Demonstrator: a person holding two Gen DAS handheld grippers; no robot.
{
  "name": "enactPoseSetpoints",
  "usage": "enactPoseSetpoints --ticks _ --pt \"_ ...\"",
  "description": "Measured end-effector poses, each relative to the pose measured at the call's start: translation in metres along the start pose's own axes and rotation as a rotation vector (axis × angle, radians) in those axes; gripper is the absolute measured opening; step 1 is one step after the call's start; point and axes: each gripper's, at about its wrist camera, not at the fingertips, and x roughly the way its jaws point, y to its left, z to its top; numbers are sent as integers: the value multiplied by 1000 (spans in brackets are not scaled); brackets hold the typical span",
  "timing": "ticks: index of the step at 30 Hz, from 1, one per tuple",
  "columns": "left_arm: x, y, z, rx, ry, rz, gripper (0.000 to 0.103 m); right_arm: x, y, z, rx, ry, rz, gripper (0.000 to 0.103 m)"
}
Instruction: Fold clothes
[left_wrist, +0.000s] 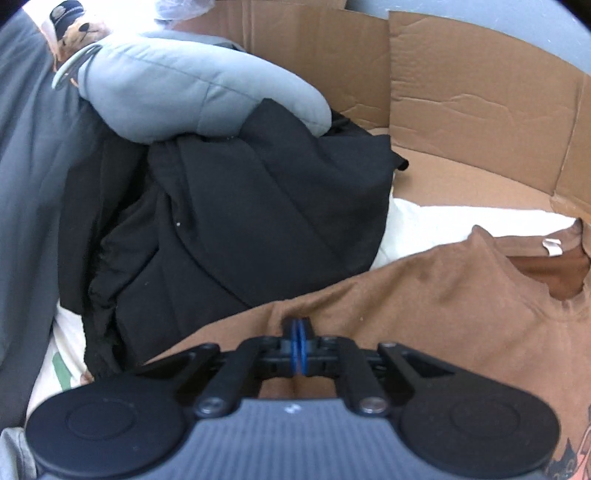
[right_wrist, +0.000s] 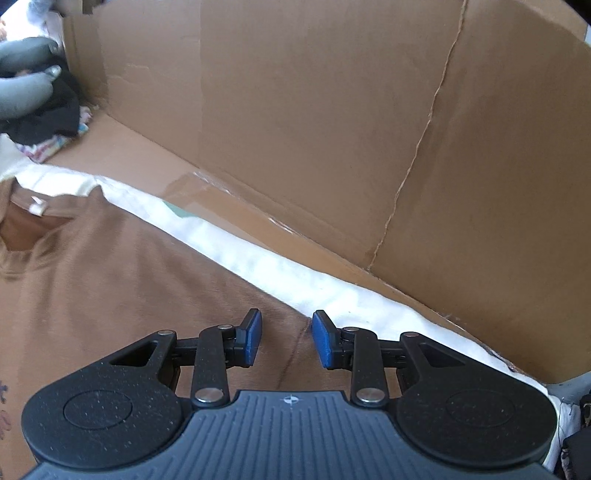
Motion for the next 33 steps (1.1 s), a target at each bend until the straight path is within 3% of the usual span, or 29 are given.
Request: enactPoseSetpoints --ticks 9,15,21,27,33 --pt "15 4 5 -8 51 21 3 20 -2 5 -19 37 -34 37" --pt "-4 30 10 -201 55 -59 3 21 6 13 -66 58 -71 37" --pt "-34 56 7 -187 42 -156 3 -12 2 11 -17 -12 -40 37" --pt "-53 77 -20 -174 70 -120 3 -54 2 -11 -8 -46 27 37" --pt "-52 65 -28 -189 54 -121 4 -80 -4 -38 6 -29 39 37"
